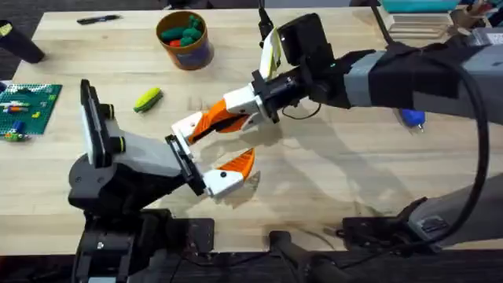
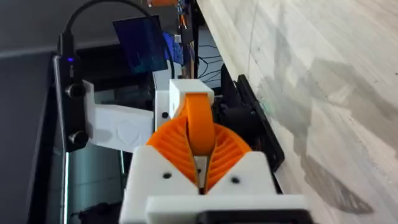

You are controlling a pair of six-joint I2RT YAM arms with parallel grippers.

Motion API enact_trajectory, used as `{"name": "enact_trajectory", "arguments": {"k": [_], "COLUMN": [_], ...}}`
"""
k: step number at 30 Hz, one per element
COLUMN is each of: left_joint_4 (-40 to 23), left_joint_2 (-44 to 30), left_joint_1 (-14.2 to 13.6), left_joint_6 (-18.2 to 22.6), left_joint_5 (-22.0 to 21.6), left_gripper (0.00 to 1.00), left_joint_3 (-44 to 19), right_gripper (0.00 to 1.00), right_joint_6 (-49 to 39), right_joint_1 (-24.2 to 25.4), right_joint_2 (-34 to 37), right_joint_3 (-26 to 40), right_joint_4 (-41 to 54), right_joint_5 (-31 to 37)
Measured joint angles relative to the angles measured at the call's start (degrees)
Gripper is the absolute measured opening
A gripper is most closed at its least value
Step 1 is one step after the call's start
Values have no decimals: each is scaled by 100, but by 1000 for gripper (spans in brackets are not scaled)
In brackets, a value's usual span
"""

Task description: Pick up the gripper from the table and insert it into the empty holder that is missing its gripper. Then pick up a screw, insert it into the mounting hole, and use the screwdriver to tighten it. Finally, clean up the table by picking up the vegetable and placing it into the bucket.

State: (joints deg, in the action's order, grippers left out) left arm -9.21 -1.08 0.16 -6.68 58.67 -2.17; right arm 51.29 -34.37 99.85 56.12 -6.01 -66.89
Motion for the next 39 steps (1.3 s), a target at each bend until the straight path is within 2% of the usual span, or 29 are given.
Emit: {"name": "enact_trajectory", "arguments": {"k": [7,15,19,29,34,39], "left_joint_4": [0,0,0,0,-2,-2], "left_joint_2": [2,2,2,2,7,9], "left_joint_1": [-2,-2,-2,-2,-4,-11], "left_joint_6": [42,92,133,175,203,204], "left_joint_5": [28,68,66,70,142,157], "left_gripper": [890,889,890,890,889,889], "left_joint_3": [0,-2,-2,-2,-2,-2], "right_gripper": [170,400,447,478,556,573], "right_joint_6": [61,57,59,57,55,59], "right_joint_1": [-34,-90,-92,-90,-83,-66], "right_joint_2": [0,2,2,2,26,68], "right_joint_3": [0,-2,-2,-4,-5,-9], "right_joint_4": [40,84,92,97,120,125], "right_joint_5": [104,283,304,299,266,188]}}
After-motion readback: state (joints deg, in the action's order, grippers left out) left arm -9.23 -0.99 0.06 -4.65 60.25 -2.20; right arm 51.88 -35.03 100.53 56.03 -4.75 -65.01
